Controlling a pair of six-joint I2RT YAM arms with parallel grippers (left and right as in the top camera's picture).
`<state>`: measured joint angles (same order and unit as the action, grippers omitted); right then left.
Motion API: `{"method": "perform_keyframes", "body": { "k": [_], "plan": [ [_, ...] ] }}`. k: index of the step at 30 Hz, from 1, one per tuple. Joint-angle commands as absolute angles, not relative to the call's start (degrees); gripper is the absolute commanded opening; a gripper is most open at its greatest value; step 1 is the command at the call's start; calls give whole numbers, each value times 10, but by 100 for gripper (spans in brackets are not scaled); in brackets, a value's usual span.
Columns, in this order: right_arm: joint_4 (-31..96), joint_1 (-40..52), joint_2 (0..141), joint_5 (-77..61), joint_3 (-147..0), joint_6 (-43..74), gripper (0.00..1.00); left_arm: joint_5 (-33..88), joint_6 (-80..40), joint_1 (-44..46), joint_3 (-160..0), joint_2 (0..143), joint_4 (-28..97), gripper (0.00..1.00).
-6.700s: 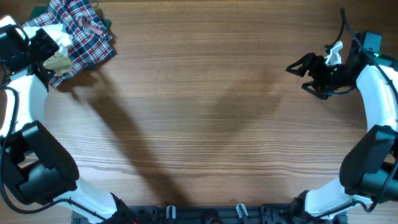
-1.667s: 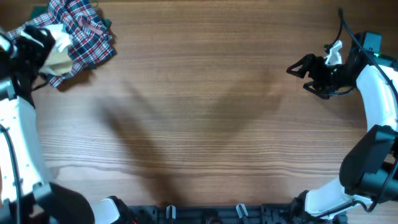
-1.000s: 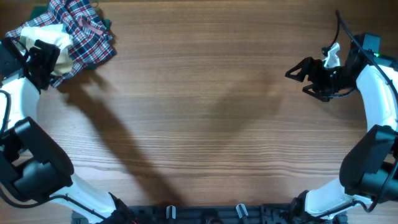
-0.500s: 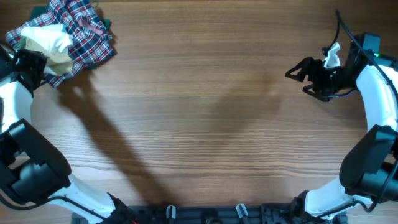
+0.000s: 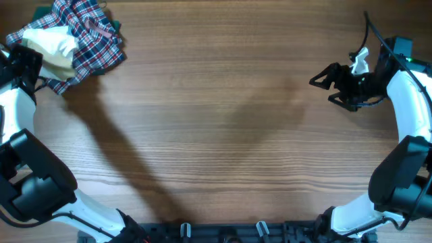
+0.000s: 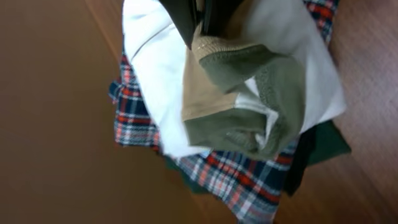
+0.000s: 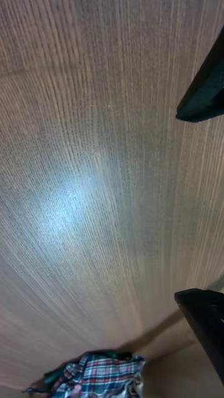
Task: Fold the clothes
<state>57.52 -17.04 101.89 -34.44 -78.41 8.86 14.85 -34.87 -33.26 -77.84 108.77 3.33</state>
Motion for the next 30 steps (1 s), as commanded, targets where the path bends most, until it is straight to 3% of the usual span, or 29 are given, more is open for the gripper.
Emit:
{"method": "perform_keyframes", "body": {
  "k": [1,20,25,27,30],
  "plan": [
    [577,-169,1004,-341,-792,91,86,145,-348,-319,-777,1094,-3,4],
    [582,-169,1004,-341,-792,92,86,37,-348,-269,-777,1210,-149,4],
    [581,-169,1004,-341,-792,105,86,16,-347,-270,-777,1261,-179,14],
    [582,-168,1004,-341,-792,105,86,14,-347,-270,-777,1276,-197,25],
    [581,-168,1004,-341,-792,105,86,17,-285,-267,-777,1278,-229,31]
  ]
}}
